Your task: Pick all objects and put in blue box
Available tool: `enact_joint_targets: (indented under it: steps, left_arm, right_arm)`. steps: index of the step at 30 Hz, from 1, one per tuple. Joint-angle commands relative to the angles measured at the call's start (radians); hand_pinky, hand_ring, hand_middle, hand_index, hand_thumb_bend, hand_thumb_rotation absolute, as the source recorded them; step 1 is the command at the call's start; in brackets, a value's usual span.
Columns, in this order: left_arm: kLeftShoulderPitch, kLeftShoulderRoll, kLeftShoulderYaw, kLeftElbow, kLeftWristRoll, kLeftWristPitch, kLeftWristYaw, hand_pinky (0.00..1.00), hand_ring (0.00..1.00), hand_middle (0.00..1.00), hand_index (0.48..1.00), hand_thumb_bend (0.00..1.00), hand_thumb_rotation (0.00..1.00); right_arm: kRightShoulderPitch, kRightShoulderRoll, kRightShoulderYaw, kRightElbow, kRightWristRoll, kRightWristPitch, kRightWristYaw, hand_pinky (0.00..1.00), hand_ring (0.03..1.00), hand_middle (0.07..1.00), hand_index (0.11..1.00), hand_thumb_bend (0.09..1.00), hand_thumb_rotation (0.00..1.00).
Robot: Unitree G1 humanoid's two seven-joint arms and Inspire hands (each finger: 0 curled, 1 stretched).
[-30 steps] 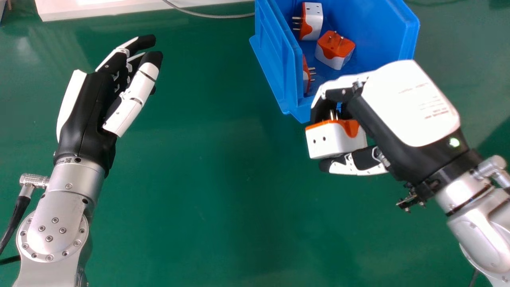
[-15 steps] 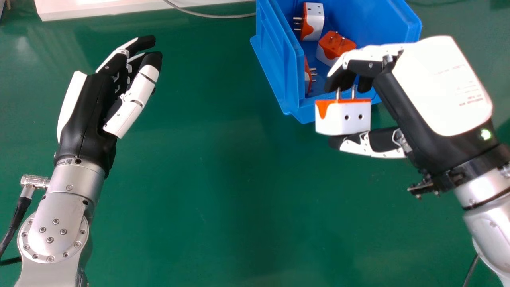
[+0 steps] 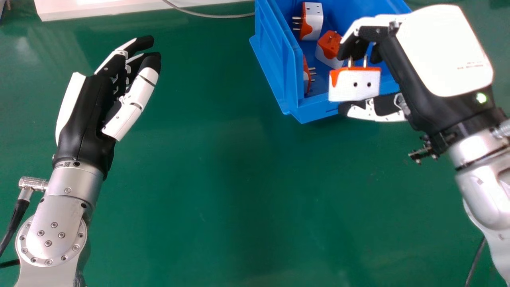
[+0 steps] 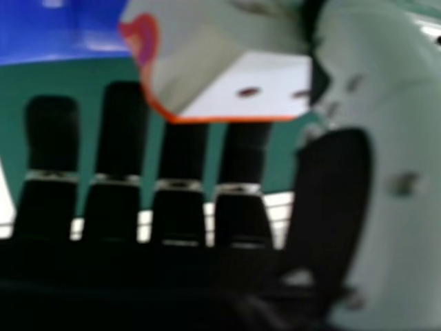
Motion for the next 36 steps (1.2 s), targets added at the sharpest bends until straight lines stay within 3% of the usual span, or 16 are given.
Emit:
enact_joint_targets:
  steps: [1,8,17,27,36]
  left_arm:
    - [0.002,0.010,0.007,-0.018,-0.006,-0.021,-0.002,0.79,0.86,0.83,0.851,0.37,0.71]
    - [0.007,0.012,0.003,-0.032,-0.005,-0.012,0.000,0.79,0.86,0.83,0.849,0.37,0.72]
    - [0.021,0.005,-0.006,-0.065,0.005,0.002,0.011,0.79,0.86,0.83,0.846,0.38,0.72]
    - [0.028,0.001,-0.011,-0.063,0.010,-0.005,0.018,0.79,0.85,0.83,0.841,0.37,0.71]
    - [0.033,-0.002,-0.022,-0.074,0.022,-0.006,0.028,0.78,0.85,0.82,0.839,0.36,0.71]
  right_arm:
    - [-0.067,-0.012,-0.005,0.025,0.004,0.003,-0.007,0.34,0.439,0.517,0.514,0.495,0.00]
    - [-0.223,-0.033,0.022,0.204,-0.011,-0.001,-0.028,0.34,0.438,0.514,0.515,0.495,0.00]
    - [-0.450,-0.012,0.116,0.487,-0.073,0.017,-0.102,0.34,0.437,0.511,0.512,0.495,0.00]
    - [-0.667,0.007,0.232,0.776,-0.116,0.023,-0.204,0.34,0.431,0.509,0.506,0.496,0.00]
    - [-0.832,0.074,0.330,1.054,-0.121,0.024,-0.317,0.34,0.429,0.509,0.501,0.497,0.00]
